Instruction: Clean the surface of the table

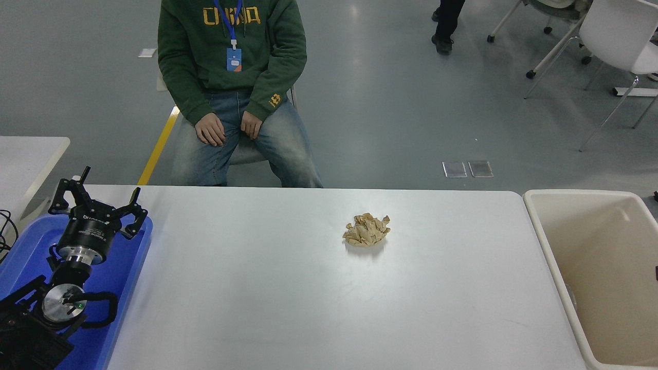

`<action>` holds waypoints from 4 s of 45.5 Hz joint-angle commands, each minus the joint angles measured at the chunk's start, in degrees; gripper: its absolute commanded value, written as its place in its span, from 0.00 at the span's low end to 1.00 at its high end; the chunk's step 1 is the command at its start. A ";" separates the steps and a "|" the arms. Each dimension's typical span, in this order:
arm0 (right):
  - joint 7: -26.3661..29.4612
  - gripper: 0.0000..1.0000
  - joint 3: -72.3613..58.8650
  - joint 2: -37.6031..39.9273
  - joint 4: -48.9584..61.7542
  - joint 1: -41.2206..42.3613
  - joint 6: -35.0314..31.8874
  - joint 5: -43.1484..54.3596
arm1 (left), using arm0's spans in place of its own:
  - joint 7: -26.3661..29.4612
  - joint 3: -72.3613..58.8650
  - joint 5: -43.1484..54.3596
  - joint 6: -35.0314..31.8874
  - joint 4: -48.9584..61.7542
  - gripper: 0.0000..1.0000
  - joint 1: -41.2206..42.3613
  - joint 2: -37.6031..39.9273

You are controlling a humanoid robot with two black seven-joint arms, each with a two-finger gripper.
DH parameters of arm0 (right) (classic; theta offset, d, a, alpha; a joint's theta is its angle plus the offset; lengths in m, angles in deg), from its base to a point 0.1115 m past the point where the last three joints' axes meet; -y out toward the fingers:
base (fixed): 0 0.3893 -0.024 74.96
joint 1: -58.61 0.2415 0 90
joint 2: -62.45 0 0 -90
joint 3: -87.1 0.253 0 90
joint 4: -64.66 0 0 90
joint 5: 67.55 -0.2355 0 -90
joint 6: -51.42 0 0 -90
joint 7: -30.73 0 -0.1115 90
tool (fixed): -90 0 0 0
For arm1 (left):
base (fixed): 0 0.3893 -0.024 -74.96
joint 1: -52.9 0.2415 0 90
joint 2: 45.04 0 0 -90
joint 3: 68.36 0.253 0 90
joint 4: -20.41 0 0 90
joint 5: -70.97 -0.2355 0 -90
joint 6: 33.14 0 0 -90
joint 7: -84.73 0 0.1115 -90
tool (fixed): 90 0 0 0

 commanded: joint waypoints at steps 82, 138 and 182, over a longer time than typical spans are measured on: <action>-0.81 1.00 78.28 -12.09 -48.16 -6.17 -30.68 -39.36 | 0.00 0.07 0.09 -0.01 -0.26 1.00 0.01 0.09; -3.97 1.00 74.41 -16.49 -45.17 -3.79 -29.63 -39.88 | 0.00 0.07 0.00 -0.01 -0.26 1.00 0.01 0.09; 30.47 1.00 55.42 7.15 -87.53 2.44 -7.48 -16.42 | 0.00 -0.01 0.08 -0.01 -0.35 1.00 0.01 0.09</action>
